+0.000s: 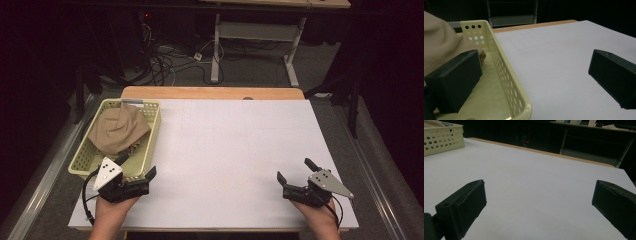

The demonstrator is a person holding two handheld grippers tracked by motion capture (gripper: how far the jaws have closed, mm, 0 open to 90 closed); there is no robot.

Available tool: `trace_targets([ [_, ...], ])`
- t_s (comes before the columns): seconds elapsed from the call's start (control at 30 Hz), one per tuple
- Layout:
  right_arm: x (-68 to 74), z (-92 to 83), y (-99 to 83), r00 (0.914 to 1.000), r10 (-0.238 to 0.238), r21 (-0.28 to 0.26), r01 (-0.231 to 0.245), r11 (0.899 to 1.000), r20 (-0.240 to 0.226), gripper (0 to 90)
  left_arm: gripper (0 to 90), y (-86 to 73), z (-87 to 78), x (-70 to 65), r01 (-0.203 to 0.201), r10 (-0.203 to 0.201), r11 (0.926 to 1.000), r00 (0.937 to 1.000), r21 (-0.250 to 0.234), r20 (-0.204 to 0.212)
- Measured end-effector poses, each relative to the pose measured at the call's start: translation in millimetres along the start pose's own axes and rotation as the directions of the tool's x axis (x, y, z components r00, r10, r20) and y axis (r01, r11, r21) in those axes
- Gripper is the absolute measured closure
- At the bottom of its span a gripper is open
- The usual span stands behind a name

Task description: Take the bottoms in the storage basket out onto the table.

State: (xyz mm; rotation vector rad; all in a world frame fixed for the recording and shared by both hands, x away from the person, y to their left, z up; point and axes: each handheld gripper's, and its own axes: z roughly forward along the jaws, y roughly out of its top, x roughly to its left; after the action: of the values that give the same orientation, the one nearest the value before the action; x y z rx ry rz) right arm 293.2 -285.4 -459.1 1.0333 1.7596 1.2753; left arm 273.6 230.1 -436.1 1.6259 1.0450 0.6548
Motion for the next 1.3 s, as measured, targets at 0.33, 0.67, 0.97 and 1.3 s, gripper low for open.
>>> trace_targets([
  [0.33, 5.8, -0.4, 3.1, 0.9998, -0.01, -0.021, 0.01, 1.0, -0.015, 0.2, 0.0, 1.0, 0.7, -0.6, 0.004, -0.005, 0.9996, 0.9993, 0.026, 0.038],
  [0.67, 7.7, 0.2, 1.2, 0.9994, -0.017, -0.01, 0.016, 1.0, -0.032, 0.2, 0.0, 2.4, 0.0, 6.2, 0.016, -0.019, 0.9987, 0.9979, 0.049, 0.061],
  [0.97, 8.3, -0.6, 0.9, 0.9995, -0.013, -0.012, 0.013, 1.0, -0.03, 0.2, 0.0, 3.0, -6.1, 17.2, 0.017, -0.019, 0.9987, 0.9988, 0.048, 0.045],
  [1.3, 7.0, -1.0, 0.2, 0.9996, -0.013, -0.006, 0.013, 1.0, -0.026, 0.2, 0.0, 3.3, -13.3, 30.5, 0.019, -0.02, 0.9983, 0.9998, 0.054, 0.006],
])
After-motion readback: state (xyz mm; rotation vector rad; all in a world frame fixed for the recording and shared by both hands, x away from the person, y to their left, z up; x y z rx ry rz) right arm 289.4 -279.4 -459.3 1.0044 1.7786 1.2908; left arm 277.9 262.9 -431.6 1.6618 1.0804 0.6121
